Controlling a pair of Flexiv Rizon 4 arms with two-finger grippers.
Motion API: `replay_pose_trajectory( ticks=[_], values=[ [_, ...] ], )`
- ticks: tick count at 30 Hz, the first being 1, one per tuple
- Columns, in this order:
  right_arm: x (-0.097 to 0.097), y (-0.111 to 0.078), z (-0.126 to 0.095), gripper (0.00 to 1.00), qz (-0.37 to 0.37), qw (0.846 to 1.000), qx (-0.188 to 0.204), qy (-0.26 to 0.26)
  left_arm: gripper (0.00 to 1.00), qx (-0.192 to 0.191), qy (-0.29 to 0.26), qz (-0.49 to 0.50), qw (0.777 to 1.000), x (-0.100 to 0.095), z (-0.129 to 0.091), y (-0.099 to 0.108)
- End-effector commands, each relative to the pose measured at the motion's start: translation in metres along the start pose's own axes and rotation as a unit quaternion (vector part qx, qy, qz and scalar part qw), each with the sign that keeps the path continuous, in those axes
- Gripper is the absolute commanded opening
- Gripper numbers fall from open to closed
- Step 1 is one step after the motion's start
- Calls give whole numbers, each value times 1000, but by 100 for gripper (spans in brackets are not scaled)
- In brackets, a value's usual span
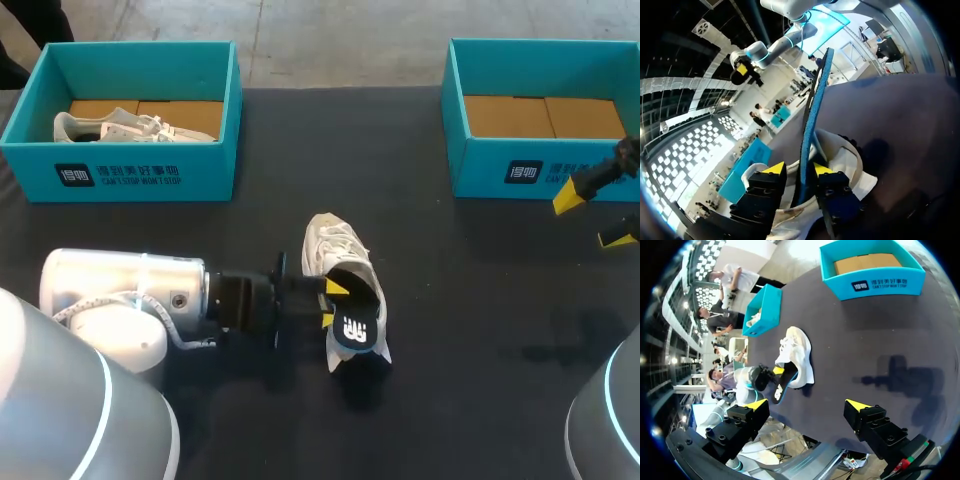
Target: Take the shoe out of the shoebox, open the shoe tongue, remove and reinsert the insole, then place the shoe into the shoebox
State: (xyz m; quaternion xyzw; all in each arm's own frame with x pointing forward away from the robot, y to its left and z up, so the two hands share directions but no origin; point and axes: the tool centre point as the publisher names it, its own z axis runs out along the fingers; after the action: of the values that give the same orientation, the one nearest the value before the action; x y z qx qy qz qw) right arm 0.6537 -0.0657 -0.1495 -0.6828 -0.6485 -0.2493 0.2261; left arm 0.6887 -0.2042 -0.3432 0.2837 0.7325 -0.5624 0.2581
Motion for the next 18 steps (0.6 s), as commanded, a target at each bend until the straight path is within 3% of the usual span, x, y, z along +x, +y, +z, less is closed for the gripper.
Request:
replay_pose_trajectory(
  ticks=[1,12,14,15,18],
  values=[
    [0,0,1,100,1,1000,0,-2,39,2,-1,4,1000,2,-2,-8],
    [0,0,1,100,1,1000,0,-2,30,16,-1,10,1000,-1,1,-25],
    [0,0,1,100,1,1000,0,-2,19,15,-1,11,1000,-1,1,-26],
    [0,0,1,100,1,1000,0,-2,0,16,0,11,1000,-1,1,-26],
    [0,0,1,100,1,1000,0,-2,0,16,0,12,1000,1,1,-26]
  ],
)
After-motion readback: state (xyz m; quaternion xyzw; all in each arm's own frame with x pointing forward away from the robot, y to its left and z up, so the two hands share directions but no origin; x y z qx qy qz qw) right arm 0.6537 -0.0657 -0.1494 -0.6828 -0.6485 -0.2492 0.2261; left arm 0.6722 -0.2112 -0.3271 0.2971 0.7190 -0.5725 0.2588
